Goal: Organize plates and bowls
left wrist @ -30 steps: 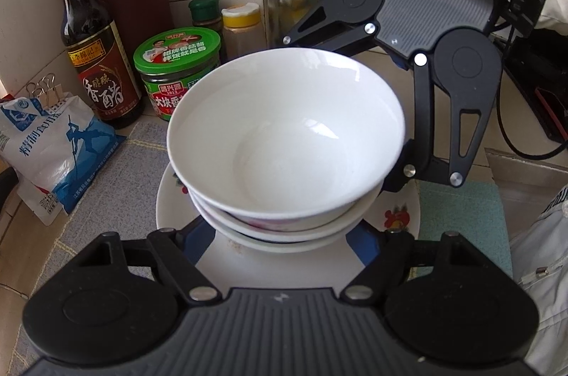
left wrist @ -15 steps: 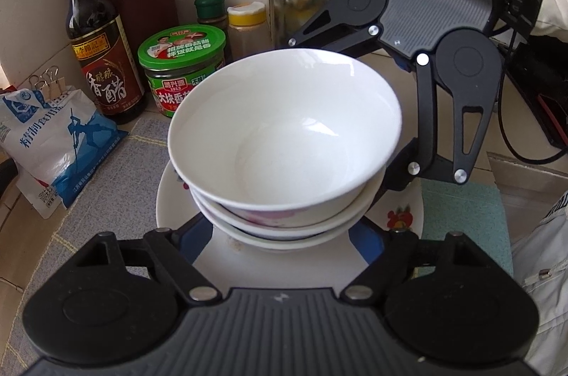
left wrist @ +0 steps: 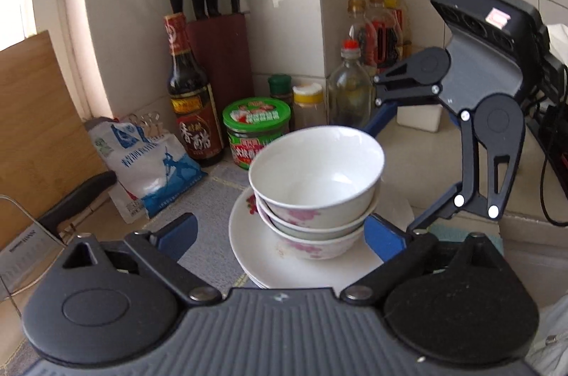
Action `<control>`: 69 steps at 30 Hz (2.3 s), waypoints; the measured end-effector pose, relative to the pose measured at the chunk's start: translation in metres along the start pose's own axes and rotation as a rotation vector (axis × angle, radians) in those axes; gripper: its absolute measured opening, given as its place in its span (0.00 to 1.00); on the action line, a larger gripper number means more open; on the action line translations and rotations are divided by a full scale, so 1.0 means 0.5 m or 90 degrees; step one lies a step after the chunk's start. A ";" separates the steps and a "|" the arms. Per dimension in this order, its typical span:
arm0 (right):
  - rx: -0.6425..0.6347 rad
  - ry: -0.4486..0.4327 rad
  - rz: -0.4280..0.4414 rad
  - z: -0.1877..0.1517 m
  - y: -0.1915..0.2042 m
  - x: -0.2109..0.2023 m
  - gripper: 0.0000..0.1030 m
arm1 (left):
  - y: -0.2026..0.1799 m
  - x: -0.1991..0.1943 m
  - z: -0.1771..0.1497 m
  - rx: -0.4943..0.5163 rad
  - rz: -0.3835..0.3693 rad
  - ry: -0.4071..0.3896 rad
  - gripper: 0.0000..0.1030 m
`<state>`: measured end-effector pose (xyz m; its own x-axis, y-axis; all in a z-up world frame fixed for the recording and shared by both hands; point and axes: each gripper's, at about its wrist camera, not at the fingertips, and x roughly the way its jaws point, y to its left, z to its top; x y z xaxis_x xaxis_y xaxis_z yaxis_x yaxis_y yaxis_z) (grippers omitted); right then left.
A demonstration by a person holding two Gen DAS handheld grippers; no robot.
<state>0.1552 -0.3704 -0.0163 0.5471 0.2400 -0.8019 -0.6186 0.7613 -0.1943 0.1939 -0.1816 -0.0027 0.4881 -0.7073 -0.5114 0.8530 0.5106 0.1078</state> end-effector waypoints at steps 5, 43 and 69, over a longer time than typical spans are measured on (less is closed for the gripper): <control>0.050 -0.013 -0.120 0.043 0.074 -0.071 1.00 | 0.002 -0.083 0.008 0.009 0.060 -0.065 1.00; 0.604 -0.068 -0.461 0.063 0.348 -0.196 1.00 | -0.048 -0.265 -0.021 -0.229 0.197 0.076 0.99; 0.602 -0.066 -0.473 0.075 0.346 -0.198 1.00 | -0.041 -0.267 -0.015 -0.240 0.199 0.076 0.99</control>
<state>0.0151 -0.2398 0.0508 0.6634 -0.4299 -0.6124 0.4999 0.8637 -0.0647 0.1097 -0.0940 0.0567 0.6664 -0.4421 -0.6004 0.5322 0.8460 -0.0322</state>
